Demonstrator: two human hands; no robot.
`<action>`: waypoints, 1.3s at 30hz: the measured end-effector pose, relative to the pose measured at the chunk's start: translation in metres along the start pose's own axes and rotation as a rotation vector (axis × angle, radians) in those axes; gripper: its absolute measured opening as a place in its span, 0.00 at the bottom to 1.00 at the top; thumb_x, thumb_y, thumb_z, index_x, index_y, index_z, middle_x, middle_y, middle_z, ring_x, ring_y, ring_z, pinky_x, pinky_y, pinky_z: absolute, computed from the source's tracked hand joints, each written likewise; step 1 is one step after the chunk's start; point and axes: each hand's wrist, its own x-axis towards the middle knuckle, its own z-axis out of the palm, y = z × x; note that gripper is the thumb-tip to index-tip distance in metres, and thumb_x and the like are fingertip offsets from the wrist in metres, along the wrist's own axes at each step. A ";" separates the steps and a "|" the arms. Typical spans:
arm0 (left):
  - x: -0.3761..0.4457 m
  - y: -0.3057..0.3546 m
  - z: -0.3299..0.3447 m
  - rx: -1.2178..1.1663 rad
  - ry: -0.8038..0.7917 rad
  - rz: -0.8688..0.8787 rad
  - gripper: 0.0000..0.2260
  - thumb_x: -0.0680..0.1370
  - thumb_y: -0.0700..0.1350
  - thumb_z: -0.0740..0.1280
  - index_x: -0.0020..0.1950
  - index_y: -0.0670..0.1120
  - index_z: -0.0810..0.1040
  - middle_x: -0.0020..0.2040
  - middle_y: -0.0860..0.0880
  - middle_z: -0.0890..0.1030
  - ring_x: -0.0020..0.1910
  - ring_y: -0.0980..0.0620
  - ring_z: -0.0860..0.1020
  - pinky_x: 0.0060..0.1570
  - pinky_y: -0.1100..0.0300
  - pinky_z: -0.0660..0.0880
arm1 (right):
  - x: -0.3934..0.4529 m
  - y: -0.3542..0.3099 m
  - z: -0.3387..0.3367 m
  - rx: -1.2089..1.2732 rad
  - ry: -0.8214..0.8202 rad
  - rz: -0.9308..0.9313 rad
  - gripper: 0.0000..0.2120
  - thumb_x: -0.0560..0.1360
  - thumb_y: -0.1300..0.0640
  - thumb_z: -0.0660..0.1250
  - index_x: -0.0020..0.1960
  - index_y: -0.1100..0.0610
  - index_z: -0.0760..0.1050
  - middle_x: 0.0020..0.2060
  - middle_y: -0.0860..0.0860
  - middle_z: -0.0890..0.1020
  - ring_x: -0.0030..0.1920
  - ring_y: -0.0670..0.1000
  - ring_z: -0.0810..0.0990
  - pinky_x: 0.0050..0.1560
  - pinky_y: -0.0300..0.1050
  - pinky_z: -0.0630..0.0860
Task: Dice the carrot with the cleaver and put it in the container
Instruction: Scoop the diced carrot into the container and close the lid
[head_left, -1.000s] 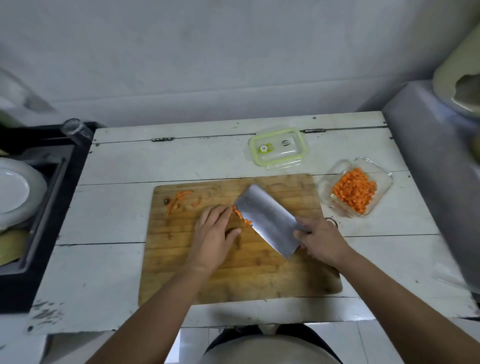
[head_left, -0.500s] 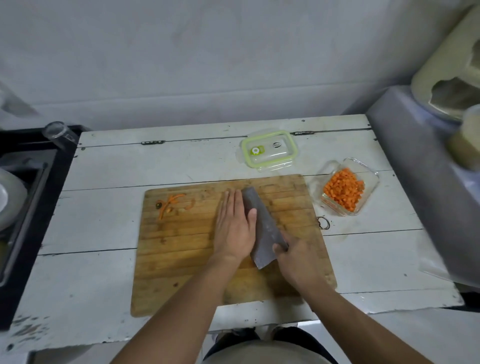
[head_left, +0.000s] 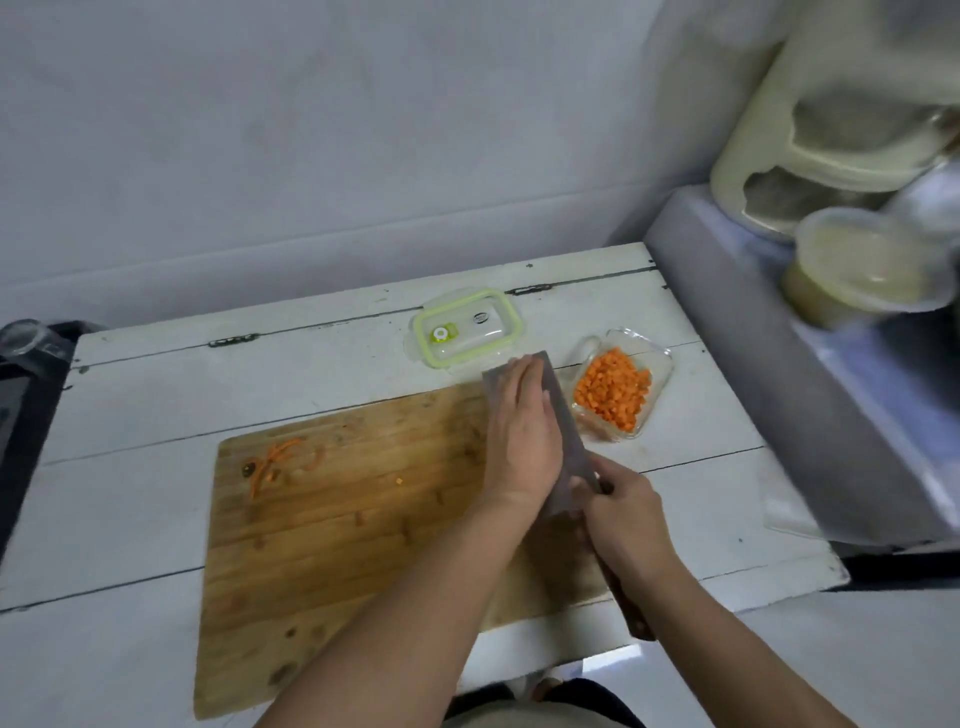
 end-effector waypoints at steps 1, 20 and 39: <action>0.012 0.020 0.013 -0.010 -0.005 0.038 0.18 0.84 0.35 0.59 0.75 0.38 0.71 0.75 0.43 0.71 0.76 0.47 0.66 0.78 0.53 0.61 | 0.006 -0.004 -0.019 0.012 0.047 -0.003 0.13 0.78 0.61 0.64 0.53 0.45 0.81 0.32 0.49 0.83 0.31 0.51 0.81 0.33 0.47 0.79; 0.061 0.056 0.063 -0.026 -0.118 -0.052 0.12 0.85 0.46 0.61 0.64 0.49 0.80 0.57 0.50 0.84 0.55 0.49 0.80 0.58 0.53 0.76 | 0.081 0.026 -0.139 0.045 0.268 0.081 0.11 0.72 0.54 0.62 0.45 0.40 0.80 0.27 0.48 0.81 0.28 0.56 0.79 0.36 0.55 0.82; -0.045 -0.102 -0.119 0.410 -0.184 -0.519 0.04 0.80 0.43 0.70 0.53 0.46 0.83 0.54 0.46 0.81 0.55 0.45 0.80 0.55 0.56 0.75 | 0.016 0.036 0.022 -0.113 -0.135 -0.045 0.05 0.76 0.55 0.67 0.49 0.46 0.79 0.36 0.48 0.83 0.38 0.57 0.82 0.43 0.54 0.81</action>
